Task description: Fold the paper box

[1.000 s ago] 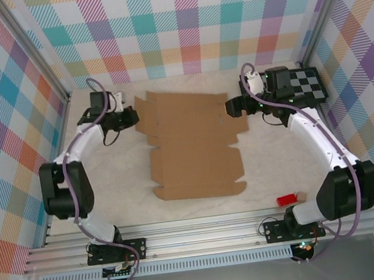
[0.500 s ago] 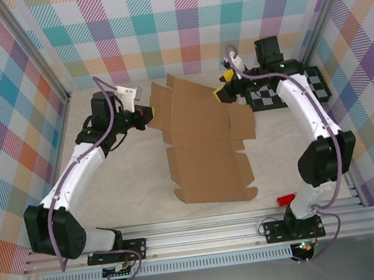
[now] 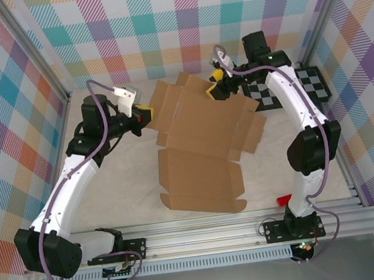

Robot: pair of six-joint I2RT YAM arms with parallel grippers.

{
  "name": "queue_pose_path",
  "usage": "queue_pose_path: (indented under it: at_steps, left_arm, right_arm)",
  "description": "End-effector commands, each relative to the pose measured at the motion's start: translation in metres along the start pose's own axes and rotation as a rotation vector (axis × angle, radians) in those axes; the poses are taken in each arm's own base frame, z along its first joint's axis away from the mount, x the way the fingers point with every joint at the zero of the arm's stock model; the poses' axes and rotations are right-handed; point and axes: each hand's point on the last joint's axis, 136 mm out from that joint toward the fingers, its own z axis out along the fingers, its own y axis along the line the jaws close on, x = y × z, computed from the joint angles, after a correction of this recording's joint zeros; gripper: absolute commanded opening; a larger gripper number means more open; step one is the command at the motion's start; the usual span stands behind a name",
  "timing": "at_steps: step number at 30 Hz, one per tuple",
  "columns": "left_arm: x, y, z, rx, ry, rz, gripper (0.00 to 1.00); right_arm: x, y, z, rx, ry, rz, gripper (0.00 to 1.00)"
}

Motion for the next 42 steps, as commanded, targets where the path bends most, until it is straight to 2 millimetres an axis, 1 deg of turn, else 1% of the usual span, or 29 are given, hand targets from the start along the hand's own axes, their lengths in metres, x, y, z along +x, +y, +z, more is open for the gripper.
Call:
queue_pose_path:
  at_steps: [1,3,5,8,13,17,20,24,29,33,37,40,42]
  left_arm:
    - [-0.014,-0.017,-0.008,0.05,-0.05,0.074,0.0]
    - [-0.016,-0.018,-0.008,0.058,-0.052,0.076,0.0]
    - [-0.016,-0.024,-0.009,0.084,-0.058,0.099,0.0]
    - [-0.018,-0.034,-0.017,0.122,-0.103,0.156,0.0]
    - [-0.015,-0.041,-0.025,0.129,-0.128,0.197,0.0]
    - [-0.012,-0.042,-0.027,0.13,-0.114,0.206,0.0]
    - [-0.013,-0.039,-0.028,0.107,-0.114,0.209,0.0]
    - [-0.015,-0.036,-0.027,0.09,-0.115,0.217,0.0]
    - [-0.016,-0.034,-0.026,0.081,-0.122,0.216,0.0]
    - [-0.012,-0.028,-0.024,0.05,-0.11,0.204,0.0]
    - [-0.009,-0.019,-0.022,0.001,-0.107,0.202,0.0]
    - [-0.009,-0.013,-0.021,-0.025,-0.112,0.198,0.0]
    - [-0.009,-0.012,-0.02,-0.032,-0.118,0.195,0.0]
  right_arm:
    - [-0.005,0.008,-0.004,-0.04,-0.005,-0.046,0.64]
    - [-0.005,0.01,-0.005,-0.049,-0.002,-0.058,0.62]
    - [-0.002,0.013,-0.005,-0.059,0.008,-0.073,0.6]
    - [0.001,0.017,-0.007,-0.078,0.012,-0.096,0.6]
    - [0.004,0.017,-0.012,-0.081,0.011,-0.106,0.6]
    - [0.009,0.02,-0.016,-0.09,0.008,-0.133,0.54]
    - [0.014,0.022,-0.019,-0.093,0.011,-0.122,0.5]
    - [0.018,0.034,-0.023,-0.115,0.009,-0.133,0.45]
    - [0.023,0.042,-0.024,-0.129,0.011,-0.125,0.34]
    - [0.021,0.046,-0.028,-0.124,0.008,-0.132,0.3]
    - [0.018,0.051,-0.035,-0.104,0.011,-0.157,0.3]
    - [0.021,0.055,-0.04,-0.082,0.028,-0.178,0.3]
    - [0.024,0.057,-0.041,-0.073,0.033,-0.185,0.28]
